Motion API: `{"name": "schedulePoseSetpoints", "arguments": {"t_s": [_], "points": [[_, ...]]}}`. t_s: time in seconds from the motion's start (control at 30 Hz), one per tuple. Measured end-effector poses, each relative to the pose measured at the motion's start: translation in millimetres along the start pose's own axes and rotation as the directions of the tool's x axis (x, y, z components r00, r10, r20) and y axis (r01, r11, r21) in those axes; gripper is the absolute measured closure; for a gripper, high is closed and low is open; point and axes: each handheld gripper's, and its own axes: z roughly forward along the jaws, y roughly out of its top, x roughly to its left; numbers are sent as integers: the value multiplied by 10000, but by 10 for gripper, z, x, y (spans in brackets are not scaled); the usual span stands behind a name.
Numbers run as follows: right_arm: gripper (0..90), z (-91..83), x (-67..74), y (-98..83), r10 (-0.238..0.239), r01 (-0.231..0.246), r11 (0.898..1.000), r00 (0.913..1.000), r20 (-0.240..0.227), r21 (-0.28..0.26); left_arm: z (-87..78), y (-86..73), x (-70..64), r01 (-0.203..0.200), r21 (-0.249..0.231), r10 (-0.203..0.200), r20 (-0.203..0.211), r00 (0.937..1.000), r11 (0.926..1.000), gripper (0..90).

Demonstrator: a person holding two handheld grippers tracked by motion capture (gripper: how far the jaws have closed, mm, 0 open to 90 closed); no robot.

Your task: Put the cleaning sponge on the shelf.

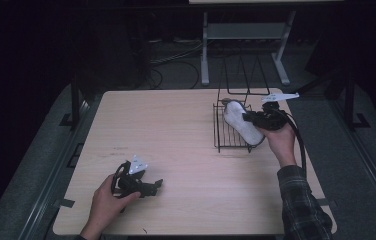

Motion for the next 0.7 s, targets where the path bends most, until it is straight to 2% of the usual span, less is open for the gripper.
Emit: {"name": "schedulePoseSetpoints", "arguments": {"t_s": [0.27,0.37,0.7], "points": [[774,166,26,32,9,-8,9999,9999,-128,108,-1,-1,0,-16,11,16,-12,10000,10000,124],[770,231,27,34,-167,169,9997,9998,-136,173,-2,0,0,-16,12,16,-12,10000,10000,124],[747,293,-4,7,-26,26,9995,10000,-2,323,-2,-1,0,-15,11,15,-13,10000,10000,124]]}}
